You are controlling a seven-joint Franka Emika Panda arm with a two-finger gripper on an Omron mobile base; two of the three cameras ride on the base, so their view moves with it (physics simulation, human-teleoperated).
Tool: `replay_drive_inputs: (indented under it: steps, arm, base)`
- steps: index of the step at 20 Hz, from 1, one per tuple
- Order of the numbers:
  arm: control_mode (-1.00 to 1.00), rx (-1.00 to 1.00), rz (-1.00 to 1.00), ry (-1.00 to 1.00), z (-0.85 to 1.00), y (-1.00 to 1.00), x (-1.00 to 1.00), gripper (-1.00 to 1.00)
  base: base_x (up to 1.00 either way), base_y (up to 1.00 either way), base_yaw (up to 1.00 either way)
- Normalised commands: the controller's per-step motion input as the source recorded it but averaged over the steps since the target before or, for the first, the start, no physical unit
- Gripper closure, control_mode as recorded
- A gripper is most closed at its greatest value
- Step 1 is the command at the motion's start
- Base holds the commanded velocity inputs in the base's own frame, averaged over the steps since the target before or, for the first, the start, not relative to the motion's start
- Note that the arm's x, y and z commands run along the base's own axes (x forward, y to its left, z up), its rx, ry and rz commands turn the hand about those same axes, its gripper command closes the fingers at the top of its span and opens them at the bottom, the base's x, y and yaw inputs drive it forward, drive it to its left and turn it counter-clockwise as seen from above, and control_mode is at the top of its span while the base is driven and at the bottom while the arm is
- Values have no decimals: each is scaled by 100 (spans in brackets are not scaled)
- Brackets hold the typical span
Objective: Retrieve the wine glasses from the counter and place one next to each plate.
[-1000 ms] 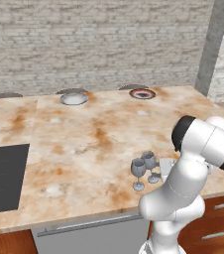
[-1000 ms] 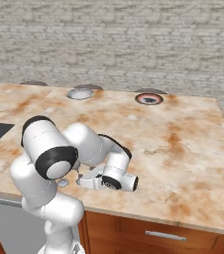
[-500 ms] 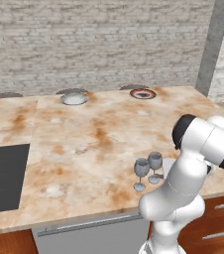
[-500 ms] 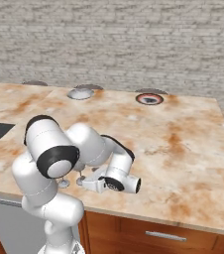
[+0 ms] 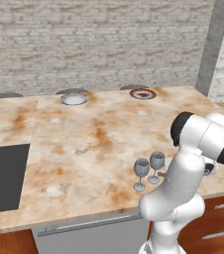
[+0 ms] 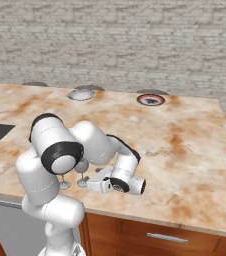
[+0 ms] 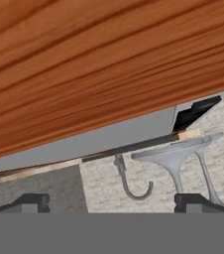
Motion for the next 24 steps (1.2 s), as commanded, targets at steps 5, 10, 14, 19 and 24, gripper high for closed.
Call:
replay_drive_inputs:
  steps: [5,10,14,19,24]
  arm:
    - [-100,0,-3,0,-2,1,-4,-100]
    - [-100,-1,0,-7,-1,15,-37,-100]
    - [-100,0,0,-2,-1,3,-16,-100]
    - [-100,0,-6,4,0,0,11,-100]
    - [-100,0,-7,2,-2,11,1,-100]
  base:
    - [0,0,0]
    - [0,0,0]
    - [0,0,0]
    - [0,0,0]
    - [0,0,0]
